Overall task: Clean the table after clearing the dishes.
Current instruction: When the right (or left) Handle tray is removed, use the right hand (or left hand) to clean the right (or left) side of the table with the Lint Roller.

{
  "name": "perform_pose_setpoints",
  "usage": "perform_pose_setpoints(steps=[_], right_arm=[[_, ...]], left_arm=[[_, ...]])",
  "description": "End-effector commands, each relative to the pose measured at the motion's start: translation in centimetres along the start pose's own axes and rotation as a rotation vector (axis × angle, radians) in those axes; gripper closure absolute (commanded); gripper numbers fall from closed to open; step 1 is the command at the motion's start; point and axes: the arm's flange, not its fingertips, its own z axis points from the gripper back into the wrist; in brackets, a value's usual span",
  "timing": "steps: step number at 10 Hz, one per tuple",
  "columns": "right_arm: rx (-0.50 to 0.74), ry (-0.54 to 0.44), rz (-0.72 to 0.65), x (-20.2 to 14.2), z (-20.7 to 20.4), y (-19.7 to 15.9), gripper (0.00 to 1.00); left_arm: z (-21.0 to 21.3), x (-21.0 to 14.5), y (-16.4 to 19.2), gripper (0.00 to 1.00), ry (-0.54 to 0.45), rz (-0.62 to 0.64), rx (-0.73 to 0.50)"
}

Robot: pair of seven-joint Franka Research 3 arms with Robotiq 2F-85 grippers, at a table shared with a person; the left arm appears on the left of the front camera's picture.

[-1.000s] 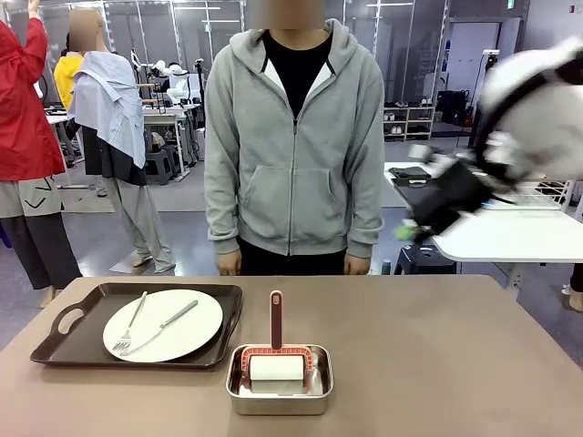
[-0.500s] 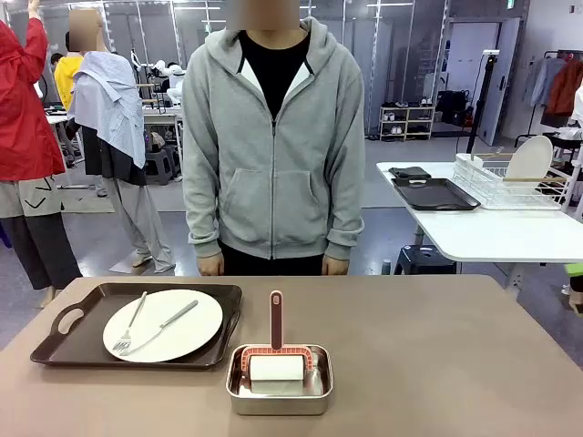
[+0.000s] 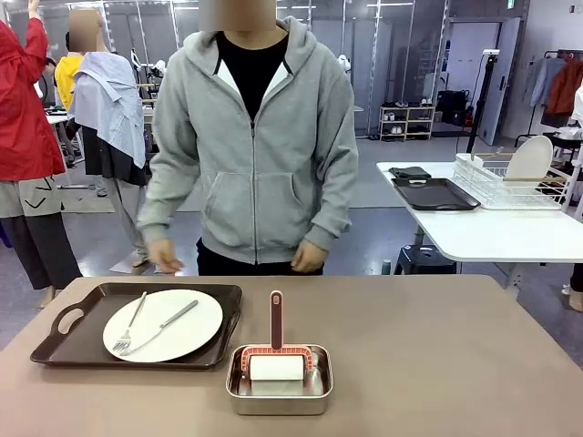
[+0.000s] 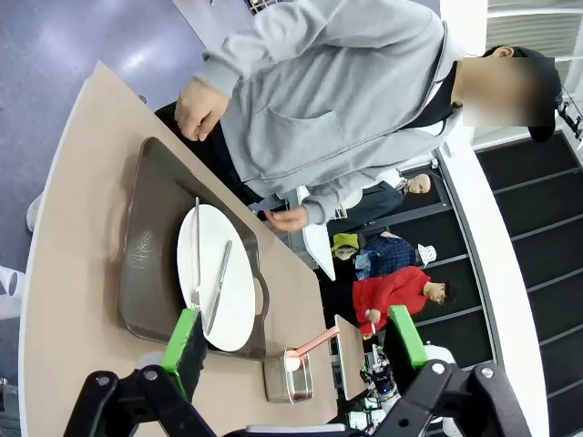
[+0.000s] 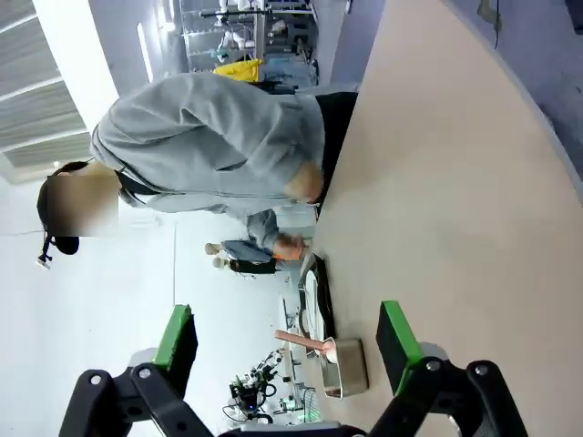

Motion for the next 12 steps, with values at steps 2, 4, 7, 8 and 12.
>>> perform_pose_setpoints(steps=[2, 4, 7, 8, 12], right_arm=[[-0.029, 0.091, 0.054, -0.29, 0.10, 1.40, 0.00], [-0.029, 0.091, 0.054, -0.29, 0.10, 1.40, 0.00], [-0.029, 0.091, 0.054, -0.29, 0.10, 1.40, 0.00], [-0.029, 0.091, 0.054, -0.29, 0.10, 1.40, 0.00], [-0.029, 0.091, 0.054, -0.29, 0.10, 1.40, 0.00]], left_arm=[[0.28, -0.04, 0.00, 0.00, -0.003, -0.001, -0.017], [0.28, -0.04, 0.00, 0.00, -0.003, -0.001, -0.017], [0.28, -0.04, 0.00, 0.00, -0.003, -0.001, -0.017], [0.28, -0.04, 0.00, 0.00, -0.003, -0.001, -0.017], [0.28, -0.04, 0.00, 0.00, -0.003, -0.001, -0.017]])
